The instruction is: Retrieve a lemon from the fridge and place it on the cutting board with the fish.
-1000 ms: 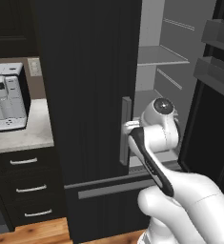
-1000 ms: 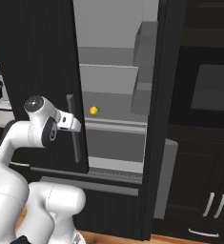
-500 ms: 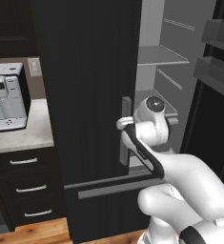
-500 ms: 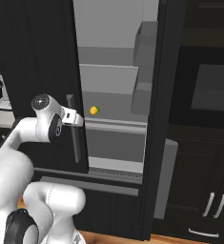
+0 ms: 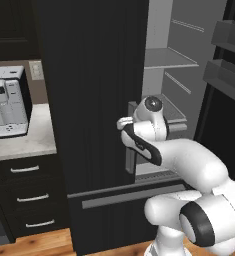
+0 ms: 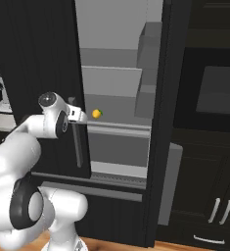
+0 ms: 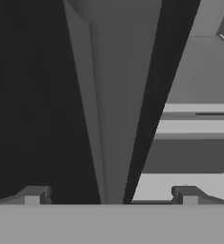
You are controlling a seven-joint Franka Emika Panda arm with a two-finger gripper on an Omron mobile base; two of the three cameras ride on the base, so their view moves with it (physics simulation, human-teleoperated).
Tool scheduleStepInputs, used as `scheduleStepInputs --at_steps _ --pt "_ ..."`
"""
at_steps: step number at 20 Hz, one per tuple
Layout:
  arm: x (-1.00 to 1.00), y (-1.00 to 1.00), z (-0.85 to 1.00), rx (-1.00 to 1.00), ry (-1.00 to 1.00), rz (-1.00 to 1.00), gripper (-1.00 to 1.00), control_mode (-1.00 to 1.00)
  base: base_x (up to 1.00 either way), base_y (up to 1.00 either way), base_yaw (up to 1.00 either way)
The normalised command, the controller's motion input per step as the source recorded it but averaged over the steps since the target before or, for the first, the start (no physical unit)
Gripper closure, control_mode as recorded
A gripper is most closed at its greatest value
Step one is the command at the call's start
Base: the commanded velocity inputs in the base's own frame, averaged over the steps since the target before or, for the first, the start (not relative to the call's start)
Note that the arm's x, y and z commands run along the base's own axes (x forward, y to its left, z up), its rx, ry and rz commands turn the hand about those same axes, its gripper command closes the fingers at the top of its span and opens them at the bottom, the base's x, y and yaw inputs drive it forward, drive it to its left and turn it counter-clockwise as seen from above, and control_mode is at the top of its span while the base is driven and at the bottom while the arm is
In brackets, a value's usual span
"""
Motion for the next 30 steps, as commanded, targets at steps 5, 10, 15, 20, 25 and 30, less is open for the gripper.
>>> scheduleStepInputs --at_steps 5,10,15,20,25,30 --pt "0.49 0.03 -0.16 -0.05 0.0 0.0 -1.0 -1.0 0.0 0.0 0.0" --pt "0.31 -0.13 -0.15 -0.02 0.0 0.0 -1.0 -1.0 0.0 0.0 0.0" --pt "0.31 -0.02 -0.01 0.0 -0.01 0.0 -1.0 -1.0 0.0 0.0 0.0" --pt "0.27 0.0 0.0 0.0 0.0 0.0 1.0 -1.0 0.0 0.0 0.0" --pt "-0.41 0.06 0.07 0.0 0.0 -0.14 1.0 -1.0 0.0 0.0 0.0" --pt "-0.74 0.29 0.07 0.0 0.0 -0.21 1.0 -1.0 0.0 0.0 0.0"
